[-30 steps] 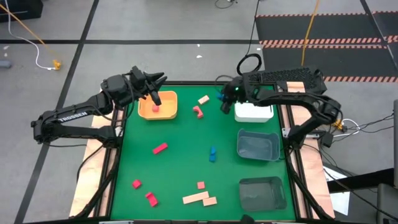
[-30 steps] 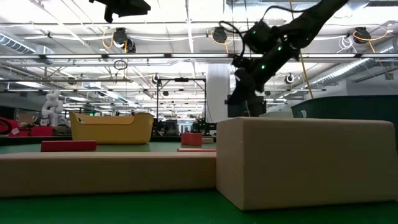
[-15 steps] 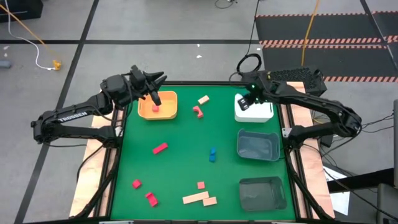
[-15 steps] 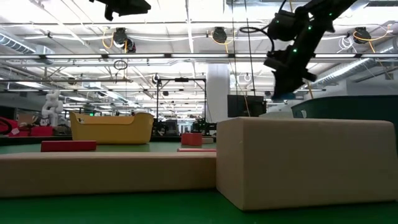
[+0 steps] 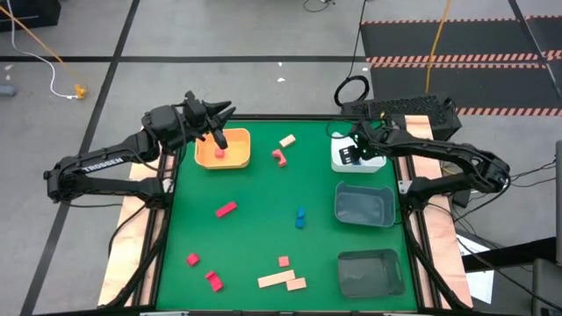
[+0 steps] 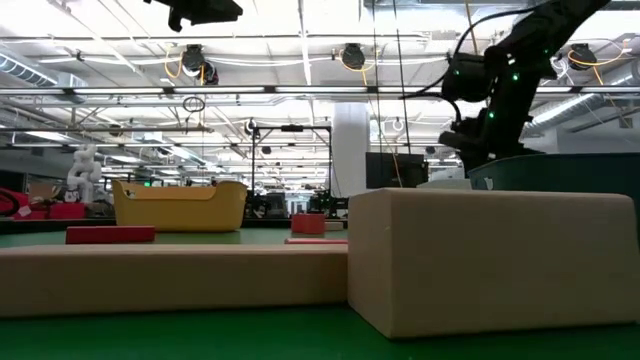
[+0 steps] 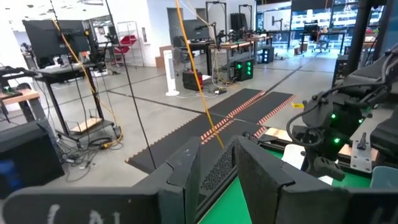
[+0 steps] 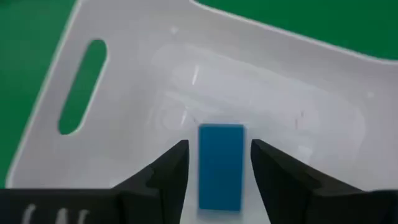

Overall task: Sort & place blocks by color
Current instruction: Put the top blue block into the white bin, then put the top red block into the blue bin

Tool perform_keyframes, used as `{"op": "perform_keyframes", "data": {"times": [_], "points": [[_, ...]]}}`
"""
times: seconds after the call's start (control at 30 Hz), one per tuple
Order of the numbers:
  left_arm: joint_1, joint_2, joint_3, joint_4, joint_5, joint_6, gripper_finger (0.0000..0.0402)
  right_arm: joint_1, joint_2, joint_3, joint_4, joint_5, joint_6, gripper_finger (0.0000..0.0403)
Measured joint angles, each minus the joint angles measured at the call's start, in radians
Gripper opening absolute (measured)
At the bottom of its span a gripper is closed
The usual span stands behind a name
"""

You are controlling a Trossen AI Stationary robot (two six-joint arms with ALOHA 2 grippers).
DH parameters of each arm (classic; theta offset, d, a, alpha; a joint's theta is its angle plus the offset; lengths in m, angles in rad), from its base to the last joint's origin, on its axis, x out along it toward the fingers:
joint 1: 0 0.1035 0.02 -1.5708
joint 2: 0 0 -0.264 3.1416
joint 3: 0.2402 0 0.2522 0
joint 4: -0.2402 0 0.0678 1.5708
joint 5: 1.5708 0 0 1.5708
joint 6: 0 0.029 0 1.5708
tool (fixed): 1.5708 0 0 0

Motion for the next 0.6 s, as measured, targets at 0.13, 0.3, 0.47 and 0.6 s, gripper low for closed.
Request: {"op": "perform_keyframes", "data": {"times": [0.13,0.3,0.47,0.6], "points": [[0.000,0.001,0.000,-0.006,0.000,-0.004,0.0102,0.000,-0.001,-0.007,0.008,0.000,-0.014,0.0172],[0.000,0.002,0.000,-0.011,0.000,-0.007,0.0102,0.000,-0.031,-0.007,0.051,0.000,-0.025,0.0174],[0.000,0.002,0.000,-0.011,0.000,-0.007,0.0102,0.001,-0.107,-0.007,0.134,-0.044,-0.002,0.0175],[0.000,0.002,0.000,-0.023,0.000,-0.004,0.0102,0.028,-0.158,-0.007,0.316,-0.107,-0.001,0.0175]]}}
